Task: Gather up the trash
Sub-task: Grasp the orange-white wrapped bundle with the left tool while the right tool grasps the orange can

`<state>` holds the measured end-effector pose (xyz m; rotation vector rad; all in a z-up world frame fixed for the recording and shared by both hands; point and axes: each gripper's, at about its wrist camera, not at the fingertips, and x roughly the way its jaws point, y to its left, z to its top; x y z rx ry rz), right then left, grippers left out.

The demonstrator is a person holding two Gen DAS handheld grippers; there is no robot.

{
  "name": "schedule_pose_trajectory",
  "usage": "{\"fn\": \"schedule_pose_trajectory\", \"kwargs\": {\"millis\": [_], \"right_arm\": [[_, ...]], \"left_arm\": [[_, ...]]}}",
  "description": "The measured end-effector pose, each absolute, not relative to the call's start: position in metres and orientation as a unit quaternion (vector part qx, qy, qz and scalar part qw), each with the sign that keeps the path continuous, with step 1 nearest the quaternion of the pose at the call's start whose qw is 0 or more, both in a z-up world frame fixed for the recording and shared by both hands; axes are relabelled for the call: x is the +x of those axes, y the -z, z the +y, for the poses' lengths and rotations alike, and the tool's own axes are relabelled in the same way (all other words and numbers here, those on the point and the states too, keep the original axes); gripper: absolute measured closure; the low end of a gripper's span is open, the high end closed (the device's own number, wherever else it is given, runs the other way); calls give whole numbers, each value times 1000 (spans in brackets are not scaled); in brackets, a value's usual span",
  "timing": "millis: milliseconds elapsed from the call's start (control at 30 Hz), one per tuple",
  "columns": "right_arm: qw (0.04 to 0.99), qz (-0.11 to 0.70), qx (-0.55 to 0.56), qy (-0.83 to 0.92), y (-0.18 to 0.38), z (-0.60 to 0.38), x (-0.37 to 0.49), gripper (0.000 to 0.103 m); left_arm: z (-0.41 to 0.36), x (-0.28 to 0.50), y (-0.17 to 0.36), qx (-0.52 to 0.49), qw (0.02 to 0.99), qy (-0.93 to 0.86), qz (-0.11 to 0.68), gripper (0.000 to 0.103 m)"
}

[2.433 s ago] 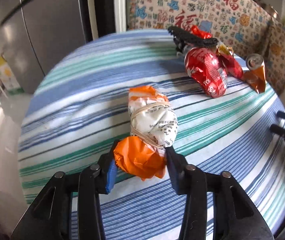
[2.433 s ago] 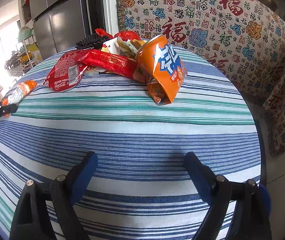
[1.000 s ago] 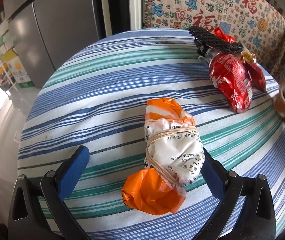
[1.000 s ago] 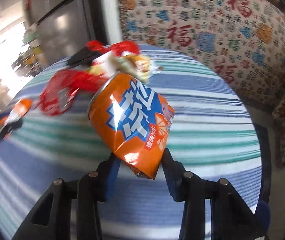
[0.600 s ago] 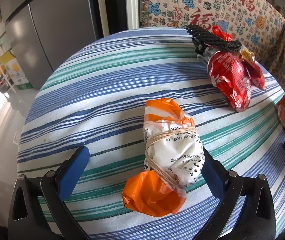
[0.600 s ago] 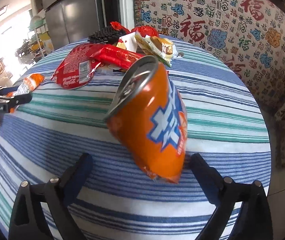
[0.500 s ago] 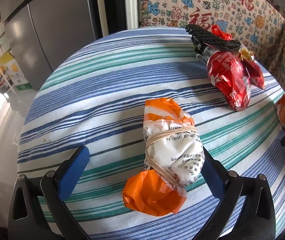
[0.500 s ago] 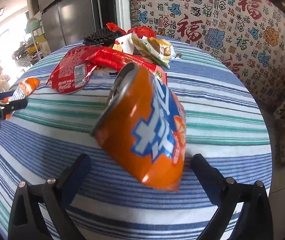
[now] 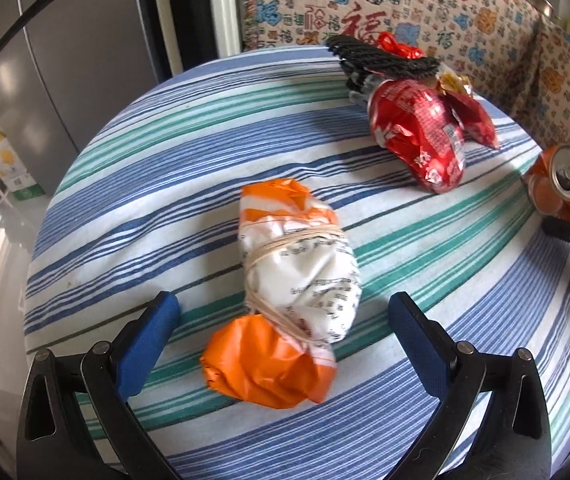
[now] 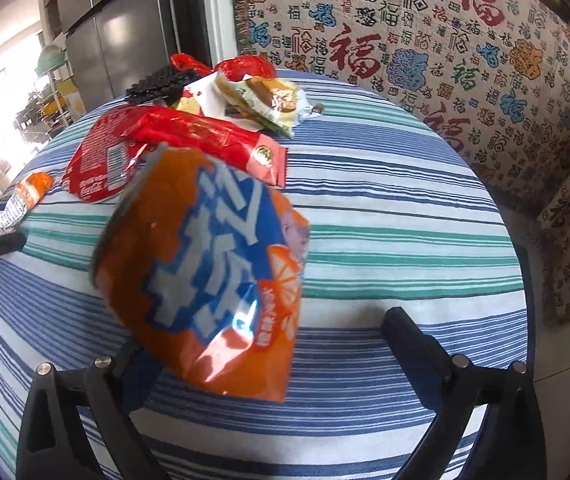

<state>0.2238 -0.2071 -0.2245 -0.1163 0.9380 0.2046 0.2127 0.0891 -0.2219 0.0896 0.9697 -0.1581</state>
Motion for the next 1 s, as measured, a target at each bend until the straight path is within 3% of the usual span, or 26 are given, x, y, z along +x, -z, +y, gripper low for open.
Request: {"fn": "schedule_pose_trajectory", "kwargs": {"millis": [600,767,800,833,867,1000], "right_arm": [[880,461,-51,-102,221,-205,223,1],[893,430,-44,-122,205,-201,218,6],[894,430,-41,-118,204,-201,220,11],[892,434,-30,-118,204,-202,222,35],[886,446,-14,-125,207,-202,226,47],[883,451,-12,-130,200,-199,223,48]], "left_arm": [[94,221,224,35,885,56,461,2],[85,218,219,46,891,78,444,24],[84,218,218,47,892,80,441,38],[82,218,216,48,894,82,438,52],[81,218,215,51,893,82,439,52],[80,216,214,46,894,81,438,53]]}}
